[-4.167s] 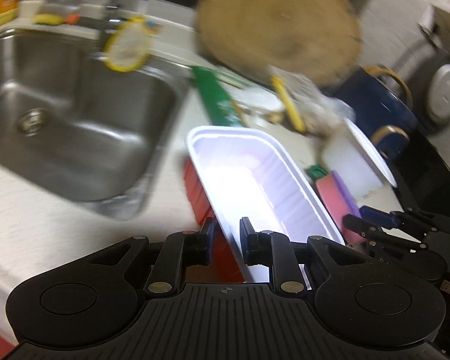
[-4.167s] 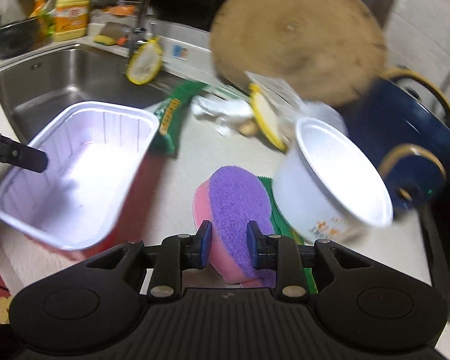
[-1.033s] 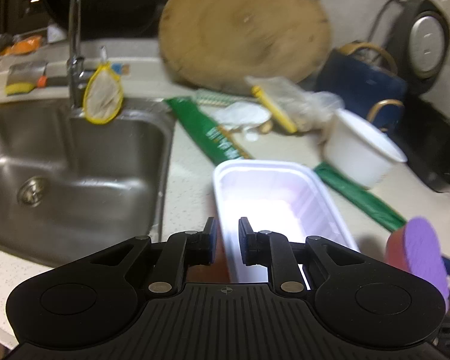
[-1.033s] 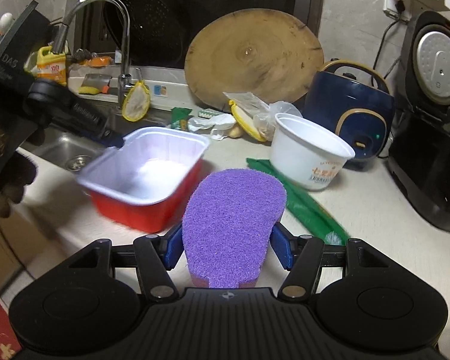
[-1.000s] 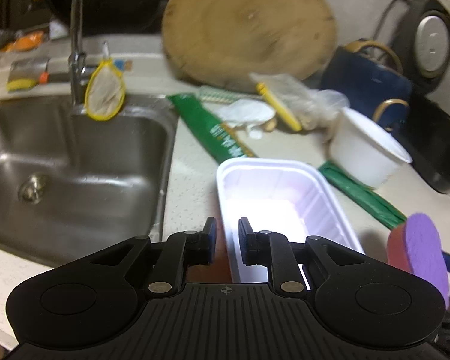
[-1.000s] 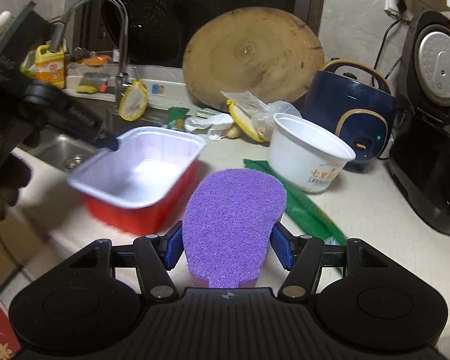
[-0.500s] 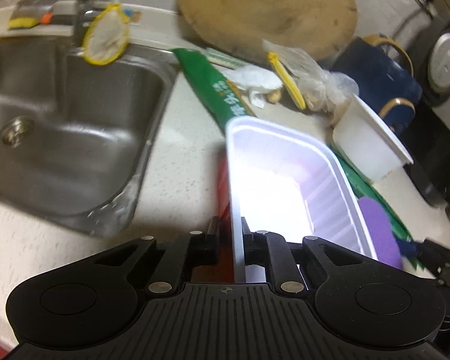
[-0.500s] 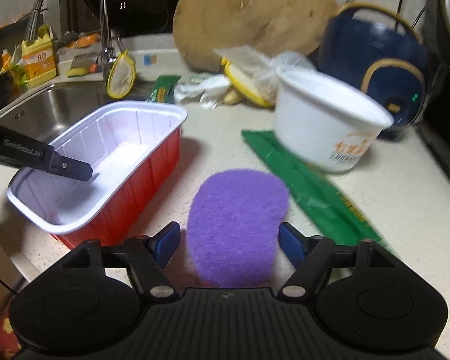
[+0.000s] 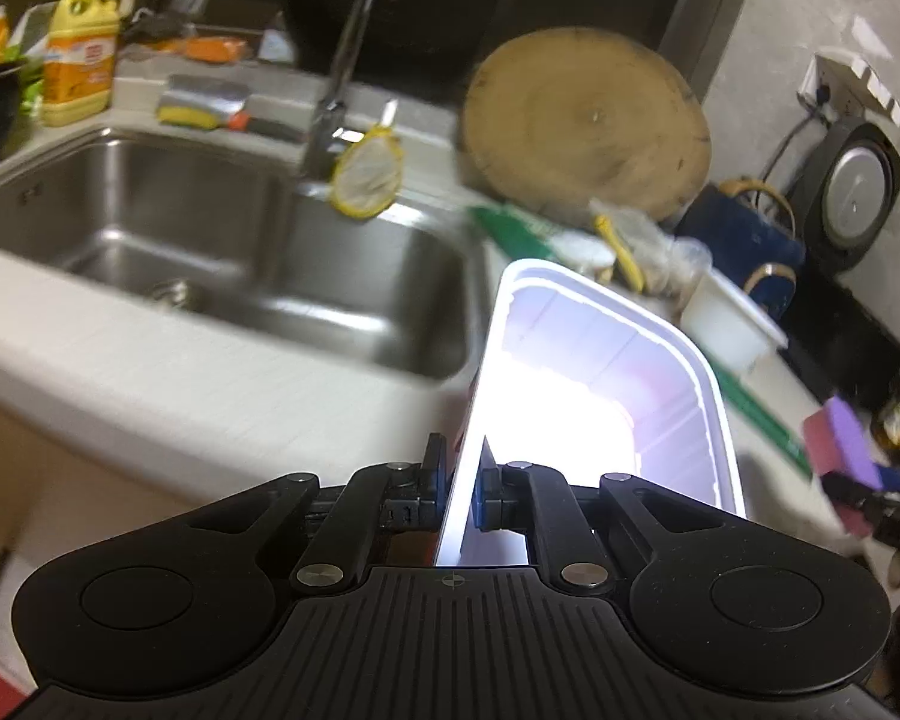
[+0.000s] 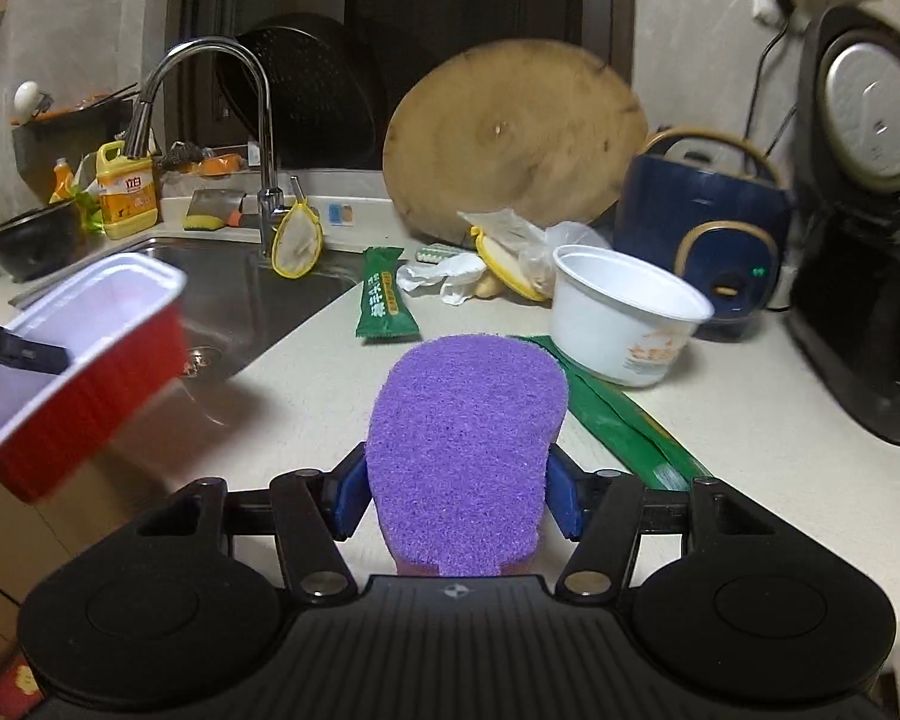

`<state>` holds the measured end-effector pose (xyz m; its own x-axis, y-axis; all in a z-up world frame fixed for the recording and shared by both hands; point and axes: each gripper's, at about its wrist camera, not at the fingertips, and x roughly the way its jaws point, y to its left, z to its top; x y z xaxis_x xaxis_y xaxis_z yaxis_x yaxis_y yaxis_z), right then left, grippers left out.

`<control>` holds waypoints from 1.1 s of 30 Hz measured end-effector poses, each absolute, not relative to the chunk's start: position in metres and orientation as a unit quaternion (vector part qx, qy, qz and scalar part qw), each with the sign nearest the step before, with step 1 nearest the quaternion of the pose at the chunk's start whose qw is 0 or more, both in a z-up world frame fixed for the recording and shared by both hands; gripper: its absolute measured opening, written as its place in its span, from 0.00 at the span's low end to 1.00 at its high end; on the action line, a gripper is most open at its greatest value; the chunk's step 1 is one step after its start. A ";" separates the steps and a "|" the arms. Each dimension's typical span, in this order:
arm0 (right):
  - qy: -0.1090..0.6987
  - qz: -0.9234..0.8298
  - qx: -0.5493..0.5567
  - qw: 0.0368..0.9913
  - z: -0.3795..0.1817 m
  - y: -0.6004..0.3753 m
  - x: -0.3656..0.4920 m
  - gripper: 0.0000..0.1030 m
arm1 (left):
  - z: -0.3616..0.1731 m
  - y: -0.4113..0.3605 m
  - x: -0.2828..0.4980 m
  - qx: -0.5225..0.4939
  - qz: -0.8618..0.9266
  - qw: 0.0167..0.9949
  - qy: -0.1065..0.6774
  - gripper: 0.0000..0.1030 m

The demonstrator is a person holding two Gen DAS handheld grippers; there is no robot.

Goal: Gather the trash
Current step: 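Carry the red tray and sponge down toward the green trash bin, then open the right gripper to drop the sponge while the left tool lowers the tray into the bin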

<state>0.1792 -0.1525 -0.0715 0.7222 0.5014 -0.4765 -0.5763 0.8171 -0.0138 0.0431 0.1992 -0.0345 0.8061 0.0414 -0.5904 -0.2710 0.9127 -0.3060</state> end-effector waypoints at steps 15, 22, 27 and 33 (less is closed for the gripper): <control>0.513 0.268 -0.073 0.812 -0.238 -0.129 0.082 0.57 | -0.290 0.139 0.038 -0.217 -0.004 0.761 0.611 0.11; 0.531 0.263 -0.145 0.793 -0.318 -0.119 0.088 0.57 | -0.435 0.083 0.097 -0.179 0.027 0.746 0.641 0.15; 0.540 0.277 -0.184 0.773 -0.395 -0.093 0.106 0.57 | -0.521 0.086 0.124 -0.198 0.042 0.730 0.653 0.37; 0.543 0.322 -0.227 0.742 -0.455 -0.034 0.116 0.57 | -0.460 0.130 0.095 -0.294 0.031 0.750 0.591 0.37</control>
<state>0.1161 -0.0344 -0.4554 0.2034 0.2313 -0.9514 -0.7233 0.6904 0.0132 0.0945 0.1302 -0.4598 0.2994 -0.3019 -0.9051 -0.3941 0.8248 -0.4054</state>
